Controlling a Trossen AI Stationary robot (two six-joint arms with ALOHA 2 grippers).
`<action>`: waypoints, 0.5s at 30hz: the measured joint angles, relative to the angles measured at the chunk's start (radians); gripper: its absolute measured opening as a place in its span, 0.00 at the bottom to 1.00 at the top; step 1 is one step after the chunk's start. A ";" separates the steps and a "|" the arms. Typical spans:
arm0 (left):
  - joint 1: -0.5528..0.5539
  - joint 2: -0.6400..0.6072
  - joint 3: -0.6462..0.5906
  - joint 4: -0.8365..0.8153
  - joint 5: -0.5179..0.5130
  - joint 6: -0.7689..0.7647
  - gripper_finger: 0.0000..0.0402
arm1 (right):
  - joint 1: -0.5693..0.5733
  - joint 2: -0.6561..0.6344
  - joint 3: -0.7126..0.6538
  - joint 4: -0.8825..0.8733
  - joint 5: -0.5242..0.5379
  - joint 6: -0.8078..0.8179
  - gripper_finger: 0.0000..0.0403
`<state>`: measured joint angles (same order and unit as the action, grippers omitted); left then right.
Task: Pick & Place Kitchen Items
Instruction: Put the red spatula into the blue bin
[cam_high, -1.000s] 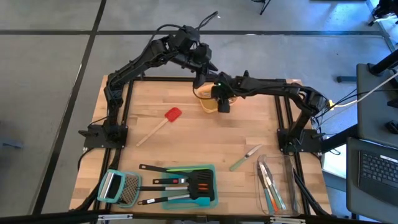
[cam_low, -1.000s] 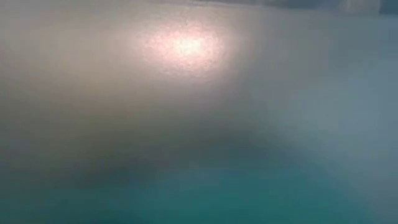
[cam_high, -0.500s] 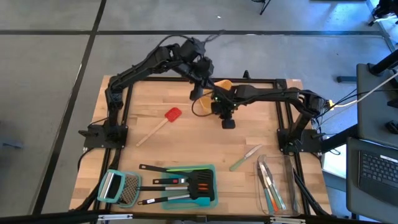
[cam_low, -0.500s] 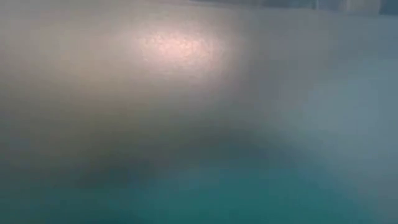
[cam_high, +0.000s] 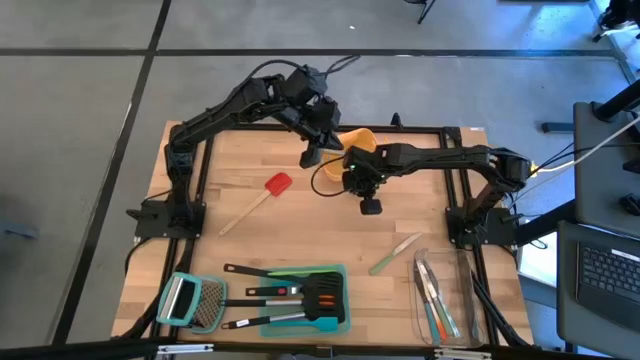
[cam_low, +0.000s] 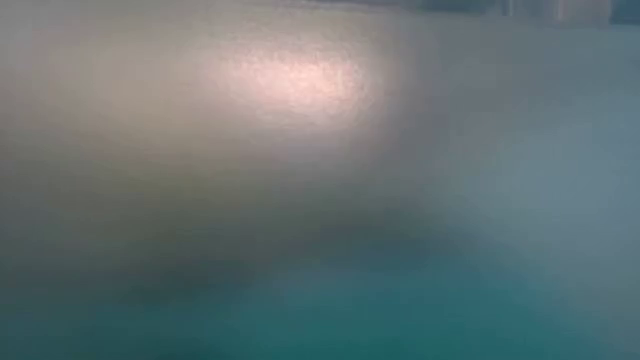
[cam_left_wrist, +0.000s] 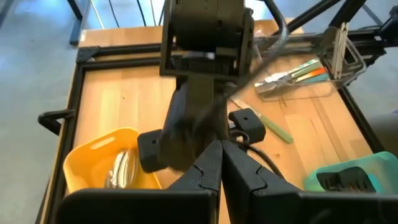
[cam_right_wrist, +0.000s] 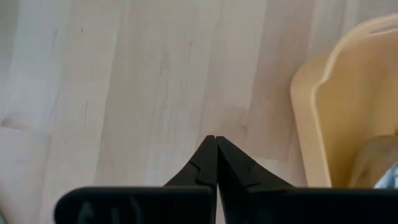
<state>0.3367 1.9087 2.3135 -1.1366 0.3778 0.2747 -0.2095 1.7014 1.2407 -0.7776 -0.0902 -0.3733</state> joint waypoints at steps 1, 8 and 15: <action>0.002 -0.007 0.000 0.000 -0.001 -0.003 0.01 | -0.001 -0.020 -0.019 0.016 0.000 0.000 0.00; -0.006 -0.019 0.000 -0.052 -0.005 -0.025 0.01 | -0.015 -0.197 -0.164 0.106 0.001 0.039 0.00; -0.048 -0.051 -0.141 0.030 -0.023 -0.050 0.01 | -0.012 -0.372 -0.280 0.164 0.011 0.103 0.00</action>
<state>0.2885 1.8582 2.1729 -1.1067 0.3547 0.2244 -0.2214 1.3299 0.9609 -0.6140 -0.0789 -0.2702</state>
